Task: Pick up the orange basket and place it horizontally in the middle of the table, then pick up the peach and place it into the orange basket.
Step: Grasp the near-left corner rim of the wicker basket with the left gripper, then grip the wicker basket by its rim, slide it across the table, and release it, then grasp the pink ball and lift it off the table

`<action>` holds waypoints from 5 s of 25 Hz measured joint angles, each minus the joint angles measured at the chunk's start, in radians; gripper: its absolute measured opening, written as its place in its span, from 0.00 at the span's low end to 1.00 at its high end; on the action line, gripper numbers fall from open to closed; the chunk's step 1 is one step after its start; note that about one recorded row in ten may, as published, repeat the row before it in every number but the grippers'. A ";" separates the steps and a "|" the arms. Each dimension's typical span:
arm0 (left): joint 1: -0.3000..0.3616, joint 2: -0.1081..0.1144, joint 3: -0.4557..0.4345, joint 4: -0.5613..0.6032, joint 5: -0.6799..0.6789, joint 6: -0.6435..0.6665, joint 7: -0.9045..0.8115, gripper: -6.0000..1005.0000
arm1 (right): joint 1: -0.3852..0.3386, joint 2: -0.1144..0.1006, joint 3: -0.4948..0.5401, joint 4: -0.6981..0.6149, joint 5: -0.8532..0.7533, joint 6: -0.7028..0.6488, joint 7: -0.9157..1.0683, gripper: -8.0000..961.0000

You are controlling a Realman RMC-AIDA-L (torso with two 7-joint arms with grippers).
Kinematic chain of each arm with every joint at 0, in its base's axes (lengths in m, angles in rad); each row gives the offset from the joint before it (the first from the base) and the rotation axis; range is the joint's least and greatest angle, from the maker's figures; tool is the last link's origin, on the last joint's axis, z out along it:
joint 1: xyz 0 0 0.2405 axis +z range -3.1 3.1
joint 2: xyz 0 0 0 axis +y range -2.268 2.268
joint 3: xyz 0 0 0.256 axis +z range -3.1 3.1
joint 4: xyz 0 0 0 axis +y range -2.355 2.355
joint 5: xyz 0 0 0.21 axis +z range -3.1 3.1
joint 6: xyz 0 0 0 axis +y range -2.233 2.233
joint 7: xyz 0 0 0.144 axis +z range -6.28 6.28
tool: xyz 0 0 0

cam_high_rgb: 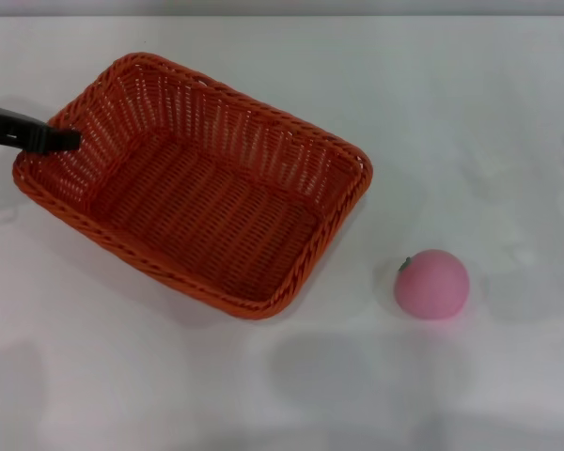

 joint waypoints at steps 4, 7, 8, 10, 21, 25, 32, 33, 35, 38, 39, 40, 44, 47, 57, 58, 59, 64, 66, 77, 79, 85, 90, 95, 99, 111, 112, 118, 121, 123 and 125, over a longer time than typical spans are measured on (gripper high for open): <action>0.003 -0.005 -0.022 -0.003 -0.015 -0.002 -0.006 0.17 | 0.000 0.000 0.000 0.000 0.000 0.000 0.000 0.77; 0.007 -0.005 -0.040 -0.010 -0.048 -0.014 -0.024 0.16 | 0.000 0.000 0.002 0.000 0.000 0.000 0.000 0.77; 0.008 -0.003 -0.042 -0.014 -0.059 -0.023 -0.035 0.16 | 0.000 0.000 0.003 0.000 0.001 0.000 -0.001 0.77; 0.009 0.000 -0.042 -0.020 -0.075 -0.044 -0.058 0.16 | 0.000 0.000 0.006 0.000 0.003 -0.001 -0.003 0.77; 0.007 -0.025 -0.039 -0.107 -0.099 -0.070 -0.301 0.16 | 0.018 0.000 0.011 -0.009 0.011 -0.019 -0.007 0.77; -0.001 -0.045 -0.041 -0.130 -0.101 -0.054 -0.377 0.16 | 0.020 0.000 0.011 -0.015 0.012 -0.037 -0.008 0.77; -0.030 -0.080 -0.034 -0.134 -0.106 0.013 -0.484 0.16 | 0.029 -0.002 0.011 -0.038 0.012 -0.067 -0.008 0.77; -0.035 -0.083 -0.033 -0.125 -0.106 0.024 -0.501 0.16 | 0.030 -0.002 0.011 -0.038 0.012 -0.070 -0.008 0.77; -0.046 -0.089 -0.032 -0.109 -0.106 0.042 -0.528 0.16 | 0.031 -0.002 0.009 -0.040 0.012 -0.075 -0.008 0.76; -0.059 -0.094 -0.031 -0.074 -0.107 0.060 -0.576 0.16 | 0.032 -0.002 0.005 -0.050 0.011 -0.079 -0.006 0.76; -0.065 -0.095 -0.031 -0.058 -0.109 0.064 -0.591 0.16 | 0.033 -0.002 0.004 -0.052 0.009 -0.079 -0.006 0.76; -0.072 -0.096 -0.031 -0.040 -0.113 0.066 -0.605 0.16 | 0.033 -0.002 0.004 -0.052 0.009 -0.080 -0.006 0.76; -0.091 -0.096 -0.029 0.013 -0.119 0.082 -0.659 0.16 | 0.033 -0.002 0.003 -0.053 0.007 -0.081 -0.008 0.76; -0.098 -0.096 -0.020 0.026 -0.112 0.099 -0.694 0.16 | 0.033 -0.002 0.002 -0.057 0.005 -0.084 -0.008 0.76; -0.111 -0.093 0.034 0.047 -0.100 0.159 -0.734 0.16 | 0.033 -0.002 0.002 -0.062 0.003 -0.100 -0.009 0.76; -0.113 -0.093 0.035 0.049 -0.098 0.161 -0.734 0.16 | 0.033 -0.002 0.002 -0.062 0.003 -0.101 -0.009 0.76; -0.116 -0.092 0.035 0.052 -0.096 0.164 -0.734 0.16 | 0.033 -0.002 0.002 -0.062 0.003 -0.103 -0.009 0.76; -0.122 -0.089 0.036 0.066 -0.099 0.165 -0.723 0.16 | 0.037 -0.001 0.002 -0.062 0.005 -0.109 -0.010 0.76; -0.123 -0.087 0.034 0.071 -0.100 0.163 -0.720 0.16 | 0.042 -0.001 0.002 -0.063 0.003 -0.113 -0.011 0.76; -0.130 -0.080 0.025 0.122 -0.124 0.164 -0.709 0.20 | 0.045 -0.001 0.002 -0.065 0.003 -0.114 -0.012 0.75; -0.134 -0.077 0.025 0.136 -0.130 0.162 -0.705 0.27 | 0.045 -0.002 0.002 -0.065 0.003 -0.114 -0.012 0.75; -0.128 -0.080 0.028 0.151 -0.163 0.159 -0.677 0.40 | 0.045 -0.002 0.002 -0.065 0.004 -0.114 -0.012 0.75; -0.123 -0.084 0.028 0.153 -0.177 0.146 -0.648 0.50 | 0.043 -0.002 0.002 -0.062 0.004 -0.114 -0.012 0.75; -0.118 -0.083 0.026 0.175 -0.223 0.123 -0.587 0.62 | 0.038 -0.002 0.000 -0.058 0.003 -0.109 -0.012 0.75; -0.077 -0.078 0.024 0.167 -0.268 0.117 -0.512 0.72 | 0.031 -0.001 -0.004 -0.059 0.002 -0.098 -0.004 0.74; 0.165 -0.051 -0.051 0.109 -0.569 0.112 -0.034 0.77 | -0.111 -0.011 -0.263 -0.485 -0.003 0.026 0.420 0.74; 0.183 -0.052 -0.073 0.109 -0.583 0.109 0.014 0.77 | -0.123 -0.017 -0.289 -0.536 -0.011 0.029 0.481 0.74; 0.275 -0.077 -0.133 0.108 -0.716 0.084 0.327 0.77 | -0.137 -0.010 -0.323 -0.750 -0.145 0.127 0.763 0.74; 0.331 -0.094 -0.132 0.092 -0.790 0.069 0.479 0.77 | -0.146 0.003 -0.365 -0.845 -0.210 0.184 0.851 0.74; 0.367 -0.098 -0.132 0.086 -0.833 0.044 0.566 0.77 | -0.149 0.003 -0.421 -0.885 -0.247 0.203 0.893 0.74; 0.400 -0.098 -0.131 0.088 -0.893 0.014 0.633 0.77 | -0.152 0.004 -0.488 -0.907 -0.276 0.207 0.925 0.74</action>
